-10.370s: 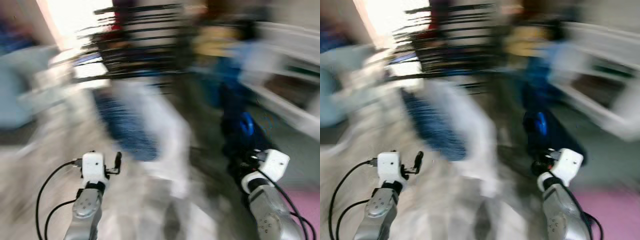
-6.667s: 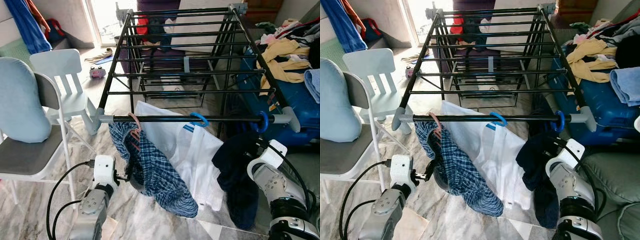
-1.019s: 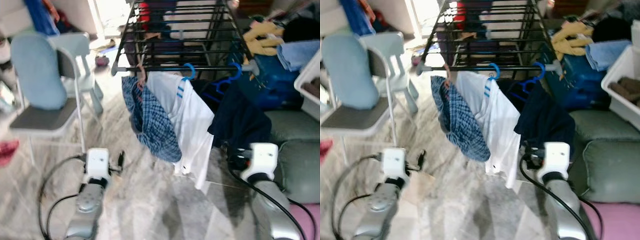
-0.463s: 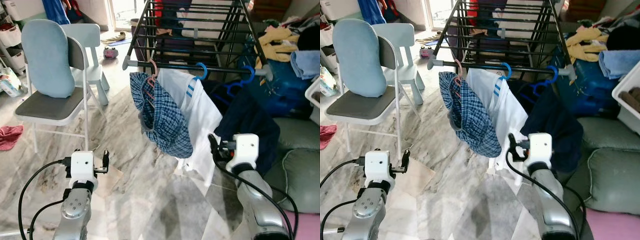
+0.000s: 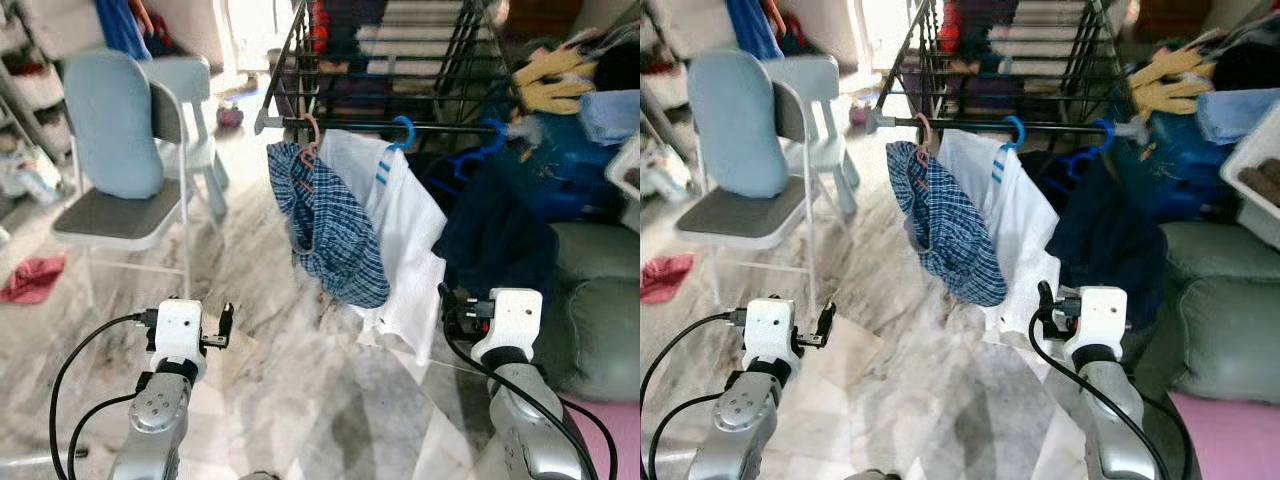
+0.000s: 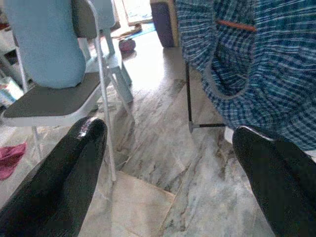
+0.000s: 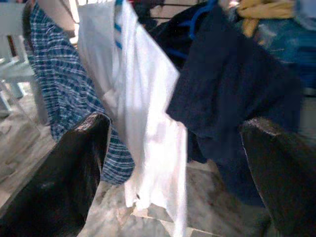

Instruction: Hang hanger

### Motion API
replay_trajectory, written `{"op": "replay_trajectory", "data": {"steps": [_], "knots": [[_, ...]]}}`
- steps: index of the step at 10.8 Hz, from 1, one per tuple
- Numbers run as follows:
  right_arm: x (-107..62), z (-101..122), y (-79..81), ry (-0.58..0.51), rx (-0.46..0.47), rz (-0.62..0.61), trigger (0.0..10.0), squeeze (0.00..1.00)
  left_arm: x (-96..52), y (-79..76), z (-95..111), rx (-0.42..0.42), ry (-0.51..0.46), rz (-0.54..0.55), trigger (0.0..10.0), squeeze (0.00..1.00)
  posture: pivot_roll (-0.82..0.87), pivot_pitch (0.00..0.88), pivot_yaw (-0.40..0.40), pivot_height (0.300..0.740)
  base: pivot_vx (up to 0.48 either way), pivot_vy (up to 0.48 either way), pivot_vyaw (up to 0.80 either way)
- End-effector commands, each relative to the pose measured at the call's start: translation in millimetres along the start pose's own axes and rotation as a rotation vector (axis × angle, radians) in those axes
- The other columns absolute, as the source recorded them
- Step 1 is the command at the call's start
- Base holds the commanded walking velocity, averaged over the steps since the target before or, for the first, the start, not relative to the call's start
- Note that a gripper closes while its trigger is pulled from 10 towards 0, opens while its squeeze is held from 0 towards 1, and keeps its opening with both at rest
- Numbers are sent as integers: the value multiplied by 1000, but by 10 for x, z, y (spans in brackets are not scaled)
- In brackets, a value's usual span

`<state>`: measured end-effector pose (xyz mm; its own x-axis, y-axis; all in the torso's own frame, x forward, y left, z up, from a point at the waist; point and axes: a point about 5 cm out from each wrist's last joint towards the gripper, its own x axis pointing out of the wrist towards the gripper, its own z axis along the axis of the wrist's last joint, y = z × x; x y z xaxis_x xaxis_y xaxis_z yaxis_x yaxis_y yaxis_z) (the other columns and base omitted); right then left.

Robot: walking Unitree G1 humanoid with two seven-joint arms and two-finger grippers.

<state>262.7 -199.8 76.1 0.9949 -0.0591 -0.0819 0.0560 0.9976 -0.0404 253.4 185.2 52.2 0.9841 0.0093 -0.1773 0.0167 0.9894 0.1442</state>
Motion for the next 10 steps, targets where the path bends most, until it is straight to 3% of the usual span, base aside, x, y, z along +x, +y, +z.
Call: {"op": "replay_trajectory", "data": {"steps": [1, 10], "knots": [[1, 45, -12, -16, 10, -13, 10000, 0, 38, 1, 58, 15, -10, -12, 10000, 0, -57, 0, 57, 740, -259, 0, 0], [-52, 29, -4, -5, 15, -10, 10000, 0, 28, -13, 94, -15, -22, -15, 10000, 0, -67, 0, 57, 740, -27, 0, 0]]}}
